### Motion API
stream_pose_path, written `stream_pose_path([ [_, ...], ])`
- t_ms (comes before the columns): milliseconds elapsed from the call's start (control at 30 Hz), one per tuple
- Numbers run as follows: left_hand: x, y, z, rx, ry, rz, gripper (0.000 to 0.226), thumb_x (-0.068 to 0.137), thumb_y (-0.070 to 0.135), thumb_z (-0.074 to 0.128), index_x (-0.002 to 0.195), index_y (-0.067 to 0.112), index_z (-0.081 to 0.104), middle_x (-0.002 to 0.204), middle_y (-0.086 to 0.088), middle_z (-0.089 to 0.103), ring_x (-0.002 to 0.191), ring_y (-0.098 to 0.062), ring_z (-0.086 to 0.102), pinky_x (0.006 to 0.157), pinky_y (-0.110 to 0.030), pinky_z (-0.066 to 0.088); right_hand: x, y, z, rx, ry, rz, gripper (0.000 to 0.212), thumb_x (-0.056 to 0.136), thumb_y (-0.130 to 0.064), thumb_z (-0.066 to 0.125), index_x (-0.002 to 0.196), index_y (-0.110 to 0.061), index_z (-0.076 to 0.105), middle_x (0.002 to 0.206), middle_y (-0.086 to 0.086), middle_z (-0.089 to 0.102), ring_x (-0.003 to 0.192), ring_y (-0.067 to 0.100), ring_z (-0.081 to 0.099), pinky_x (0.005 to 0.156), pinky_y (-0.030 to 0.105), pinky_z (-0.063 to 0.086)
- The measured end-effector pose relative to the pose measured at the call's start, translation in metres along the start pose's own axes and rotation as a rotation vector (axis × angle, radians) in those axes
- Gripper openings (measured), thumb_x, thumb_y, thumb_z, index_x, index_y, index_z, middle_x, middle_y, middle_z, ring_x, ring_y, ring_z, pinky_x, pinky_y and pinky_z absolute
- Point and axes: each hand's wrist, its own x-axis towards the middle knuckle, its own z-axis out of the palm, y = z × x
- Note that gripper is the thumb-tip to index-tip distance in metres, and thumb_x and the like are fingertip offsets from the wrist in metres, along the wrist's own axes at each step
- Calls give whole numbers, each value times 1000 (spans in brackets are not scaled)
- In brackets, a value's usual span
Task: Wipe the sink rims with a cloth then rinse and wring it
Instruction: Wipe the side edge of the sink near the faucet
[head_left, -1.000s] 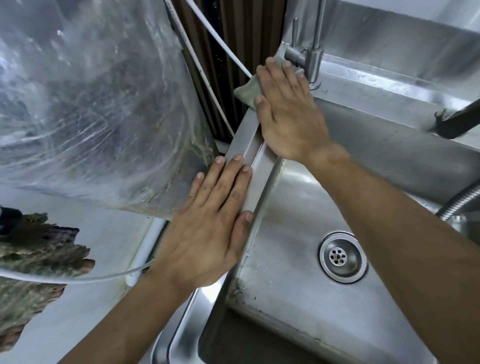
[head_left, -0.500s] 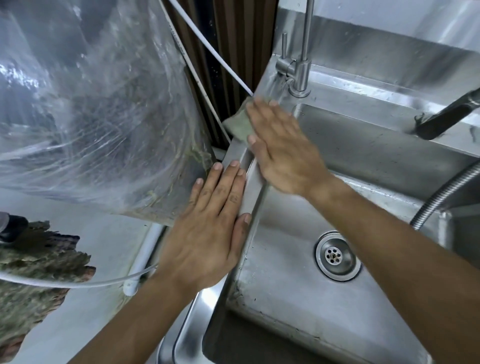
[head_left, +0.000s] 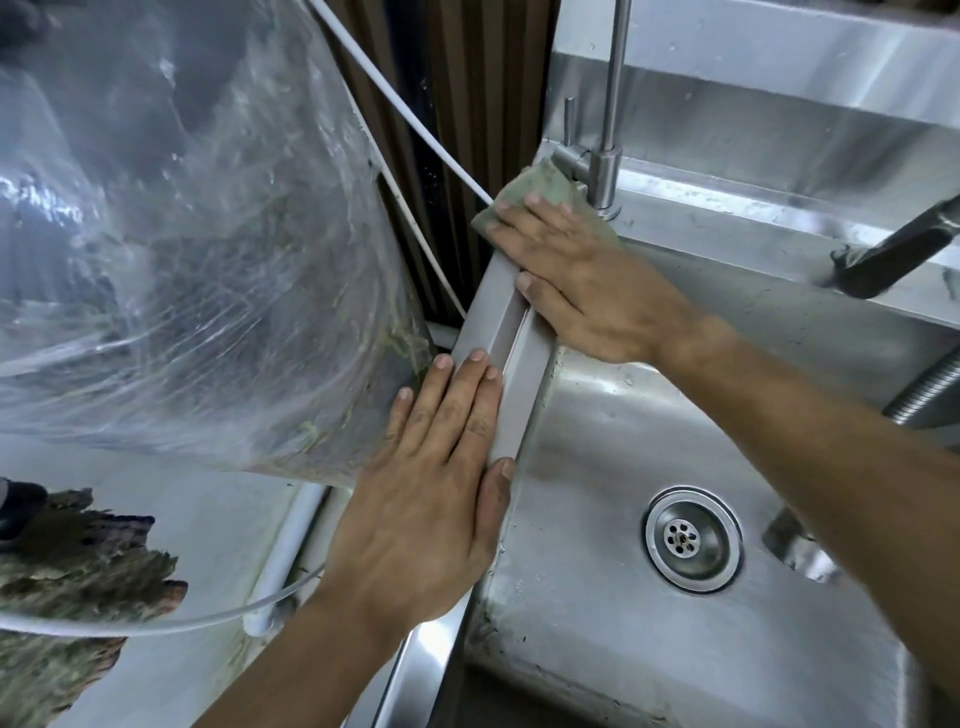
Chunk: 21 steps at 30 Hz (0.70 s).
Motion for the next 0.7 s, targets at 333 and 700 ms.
stream_pose_path([
  [333, 29, 2, -10, -56, 62, 1, 55, 101, 30, 45, 150, 5, 44, 150, -11, 43, 141, -33, 39, 121, -50, 30, 33, -20, 13, 71, 163, 359, 59, 111, -32, 22, 166, -16, 8, 174, 1, -2, 160, 13, -8, 129, 30, -11],
  [700, 80, -3, 2, -44, 2, 33, 68, 104, 42, 16, 163, 13, 1, 171, -1, -9, 157, -14, -15, 129, -39, 2, 47, -2, 1, 9, 77, 290, 56, 112, -34, 17, 166, -16, 12, 174, 1, 2, 160, 13, -7, 125, 25, -13],
])
